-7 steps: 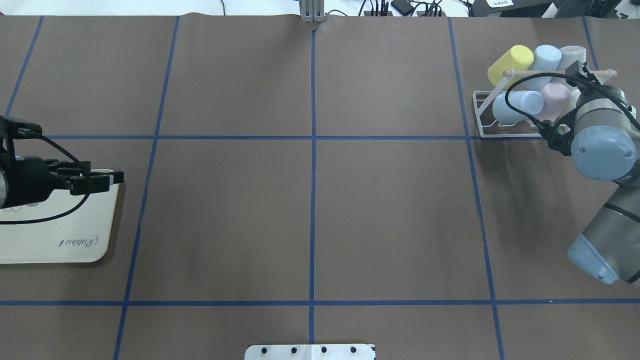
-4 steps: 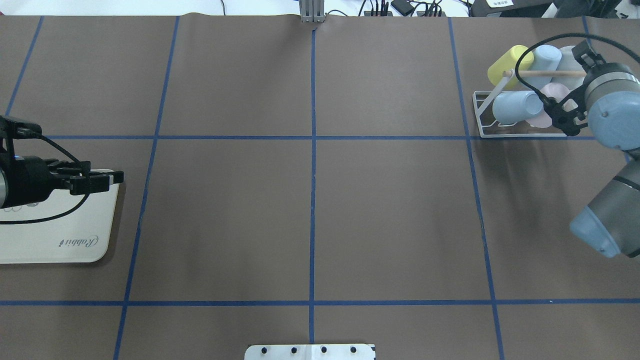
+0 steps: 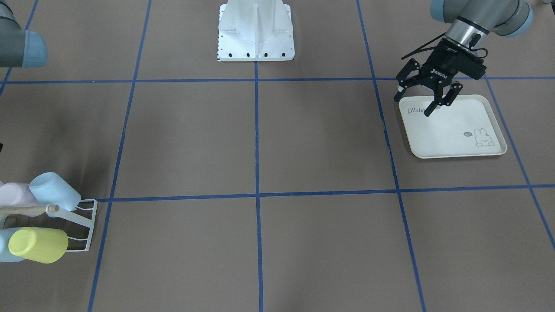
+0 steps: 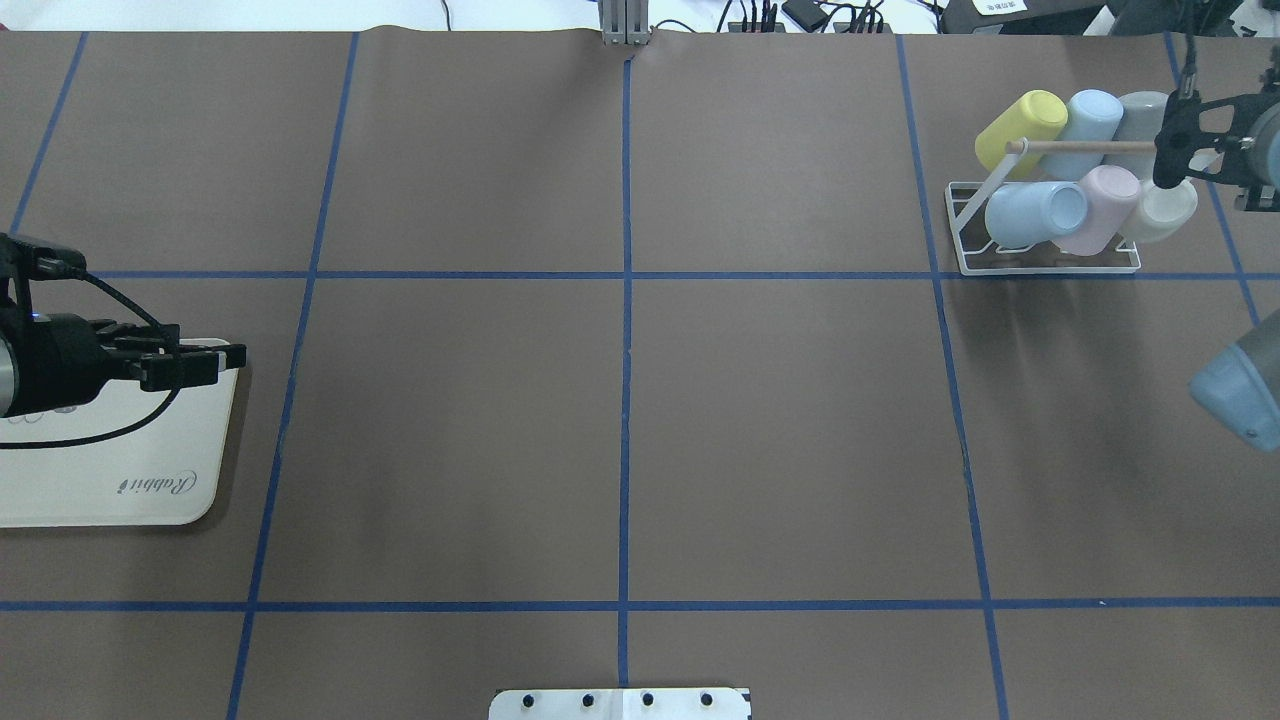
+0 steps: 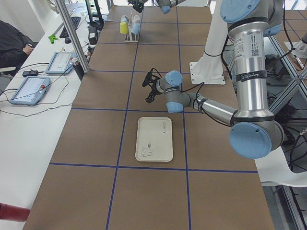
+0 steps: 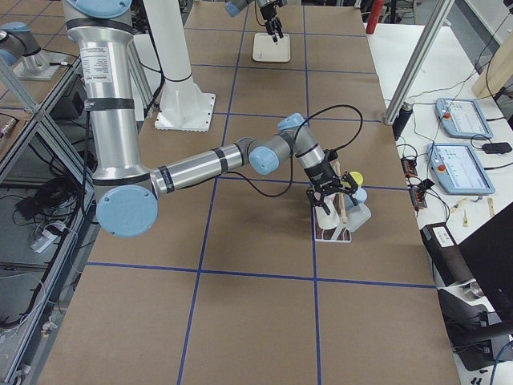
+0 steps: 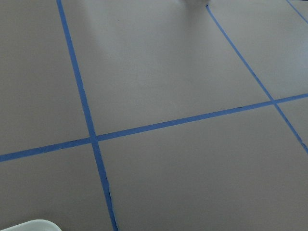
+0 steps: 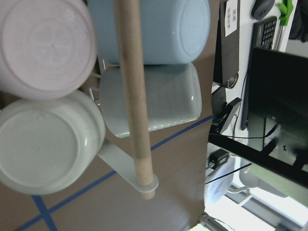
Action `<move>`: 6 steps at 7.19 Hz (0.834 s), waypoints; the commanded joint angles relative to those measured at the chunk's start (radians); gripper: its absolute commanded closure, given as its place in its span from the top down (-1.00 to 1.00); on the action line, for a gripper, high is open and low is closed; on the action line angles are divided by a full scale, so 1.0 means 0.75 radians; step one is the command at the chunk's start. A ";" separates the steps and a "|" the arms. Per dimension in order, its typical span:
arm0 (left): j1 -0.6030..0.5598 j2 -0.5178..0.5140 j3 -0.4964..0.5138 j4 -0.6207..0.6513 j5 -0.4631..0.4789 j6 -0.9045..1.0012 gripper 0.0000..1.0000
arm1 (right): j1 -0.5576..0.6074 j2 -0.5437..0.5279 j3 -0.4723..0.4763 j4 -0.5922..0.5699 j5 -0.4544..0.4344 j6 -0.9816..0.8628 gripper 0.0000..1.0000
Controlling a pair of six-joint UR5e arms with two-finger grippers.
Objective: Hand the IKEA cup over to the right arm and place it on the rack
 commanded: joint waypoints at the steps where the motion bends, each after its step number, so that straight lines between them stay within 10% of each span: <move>1: -0.004 0.010 0.006 0.008 -0.002 0.011 1.00 | 0.189 0.016 0.005 -0.114 0.385 0.247 0.99; 6: -0.156 0.008 -0.043 0.312 -0.156 0.013 1.00 | 0.522 0.010 0.018 -0.421 0.525 0.249 0.99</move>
